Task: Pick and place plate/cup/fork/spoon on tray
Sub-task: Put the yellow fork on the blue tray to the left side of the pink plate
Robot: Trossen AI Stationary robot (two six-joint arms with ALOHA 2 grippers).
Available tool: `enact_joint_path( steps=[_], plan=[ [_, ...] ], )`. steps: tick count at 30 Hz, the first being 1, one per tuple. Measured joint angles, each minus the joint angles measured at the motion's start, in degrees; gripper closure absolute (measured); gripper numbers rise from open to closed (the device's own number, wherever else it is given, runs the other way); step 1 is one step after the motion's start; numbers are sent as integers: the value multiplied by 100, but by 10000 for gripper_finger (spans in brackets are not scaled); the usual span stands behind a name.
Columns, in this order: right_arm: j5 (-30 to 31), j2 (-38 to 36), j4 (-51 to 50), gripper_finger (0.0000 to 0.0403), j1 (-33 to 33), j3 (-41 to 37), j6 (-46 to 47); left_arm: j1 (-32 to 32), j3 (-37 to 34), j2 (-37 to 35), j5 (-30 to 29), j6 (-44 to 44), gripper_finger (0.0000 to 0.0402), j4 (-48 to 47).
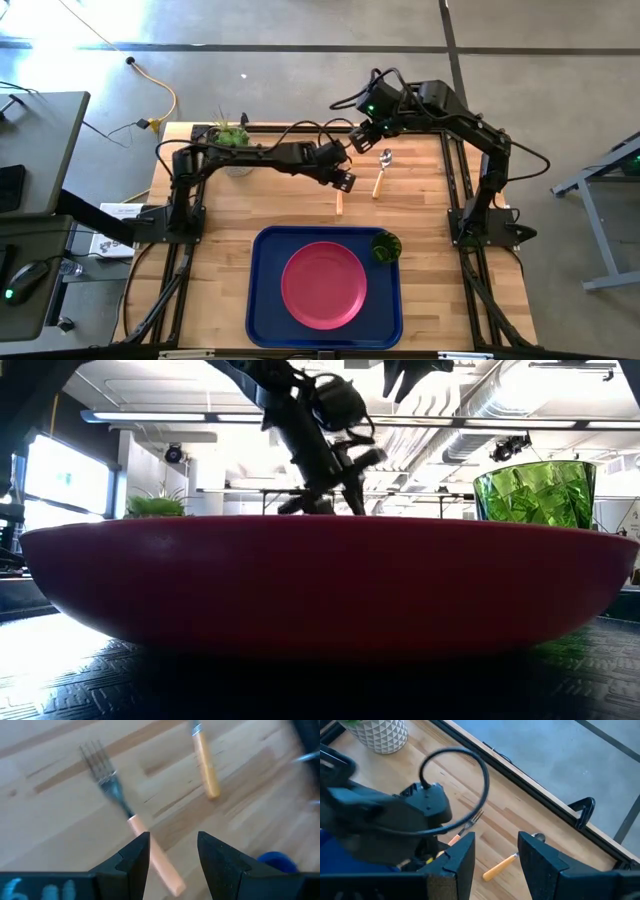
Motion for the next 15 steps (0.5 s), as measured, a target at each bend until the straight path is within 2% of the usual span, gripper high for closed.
enact_joint_path(
  steps=[15],
  plan=[
    [0, 2, 1, 263, 2, 0, -95, -5, 34, 621, -106, -233, 248, -7]
  ],
)
